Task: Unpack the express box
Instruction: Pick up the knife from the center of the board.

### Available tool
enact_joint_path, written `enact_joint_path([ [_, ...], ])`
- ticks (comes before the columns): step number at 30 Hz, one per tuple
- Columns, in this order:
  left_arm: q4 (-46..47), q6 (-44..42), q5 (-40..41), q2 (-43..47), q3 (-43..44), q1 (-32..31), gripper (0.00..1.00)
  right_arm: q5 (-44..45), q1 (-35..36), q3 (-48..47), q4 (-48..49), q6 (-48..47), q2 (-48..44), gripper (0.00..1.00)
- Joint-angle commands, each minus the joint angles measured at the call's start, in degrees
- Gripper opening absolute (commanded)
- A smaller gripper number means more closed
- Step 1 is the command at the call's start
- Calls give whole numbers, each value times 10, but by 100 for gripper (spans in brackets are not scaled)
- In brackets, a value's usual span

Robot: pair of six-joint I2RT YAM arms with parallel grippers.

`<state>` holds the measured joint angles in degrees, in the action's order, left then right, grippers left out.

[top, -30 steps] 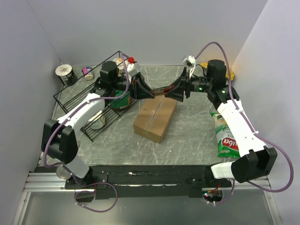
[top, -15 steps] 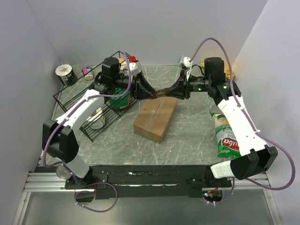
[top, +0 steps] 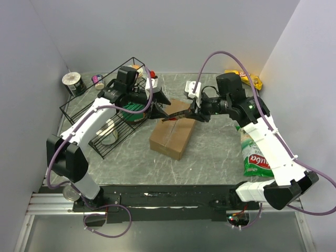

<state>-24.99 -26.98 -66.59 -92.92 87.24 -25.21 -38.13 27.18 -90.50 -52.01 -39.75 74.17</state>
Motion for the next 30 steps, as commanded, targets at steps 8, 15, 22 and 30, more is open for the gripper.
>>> enact_joint_path([
  [8,-50,-79,-32,-27,46,-1,70,24,-5,-39,14,34,11,0],
  [15,-71,-95,-31,-41,61,-2,65,23,-6,-49,27,63,16,0],
  [22,-89,-114,-35,-60,81,-5,54,11,-6,-71,38,88,30,0],
  [30,-103,-125,-45,-79,100,-6,32,1,-5,-81,46,106,51,0],
])
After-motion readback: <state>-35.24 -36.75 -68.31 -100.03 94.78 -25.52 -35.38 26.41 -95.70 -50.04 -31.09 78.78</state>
